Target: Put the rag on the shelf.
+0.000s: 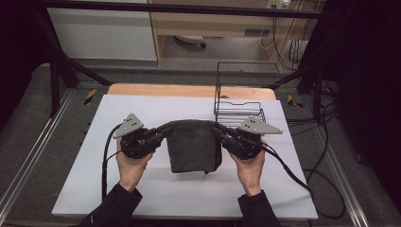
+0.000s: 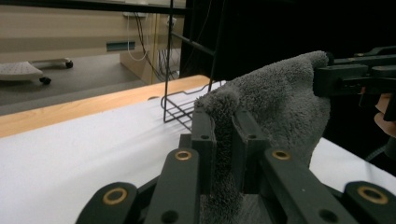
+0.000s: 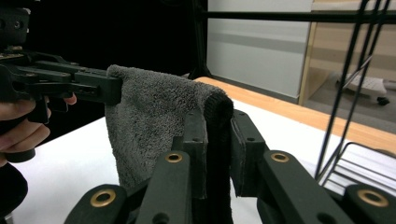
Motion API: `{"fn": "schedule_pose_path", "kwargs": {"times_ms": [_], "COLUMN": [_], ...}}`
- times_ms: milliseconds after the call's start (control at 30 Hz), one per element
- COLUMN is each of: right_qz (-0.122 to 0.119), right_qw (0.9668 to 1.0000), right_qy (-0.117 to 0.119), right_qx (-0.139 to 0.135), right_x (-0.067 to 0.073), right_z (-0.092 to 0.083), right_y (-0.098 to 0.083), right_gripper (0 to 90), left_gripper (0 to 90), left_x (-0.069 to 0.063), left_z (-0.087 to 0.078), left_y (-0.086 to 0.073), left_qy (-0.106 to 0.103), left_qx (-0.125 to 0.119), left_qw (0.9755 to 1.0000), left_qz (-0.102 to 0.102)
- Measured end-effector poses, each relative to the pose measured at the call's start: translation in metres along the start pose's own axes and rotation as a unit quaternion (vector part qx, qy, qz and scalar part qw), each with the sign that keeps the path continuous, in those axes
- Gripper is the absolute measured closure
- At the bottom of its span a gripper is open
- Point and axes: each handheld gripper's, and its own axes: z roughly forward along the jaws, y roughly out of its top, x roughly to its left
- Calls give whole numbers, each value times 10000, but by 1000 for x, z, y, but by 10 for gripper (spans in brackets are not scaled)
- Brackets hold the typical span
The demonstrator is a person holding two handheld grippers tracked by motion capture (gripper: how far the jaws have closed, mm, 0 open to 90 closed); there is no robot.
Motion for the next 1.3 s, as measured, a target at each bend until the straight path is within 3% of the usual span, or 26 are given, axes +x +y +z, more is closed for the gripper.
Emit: {"fn": "schedule_pose_path", "kwargs": {"times_ms": [467, 1000, 1300], "right_qz": [-38, -70, -145], "right_qw": [9983, 9908, 9861], "right_qy": [-417, -865, -1110], "right_qx": [-407, -1036, -1224], "right_x": [-16, -29, -36], "right_z": [-33, -69, -82], "right_y": [16, 40, 54], "right_gripper": [791, 792, 794], "left_gripper": [807, 808, 808], "left_x": [-22, -49, -58], "left_z": [31, 58, 73], "left_y": [27, 64, 83], "left_qy": [-206, -397, -449], "left_qx": [-387, -831, -983], "left_qw": [9990, 9957, 9941], "left_qz": [26, 87, 86]}}
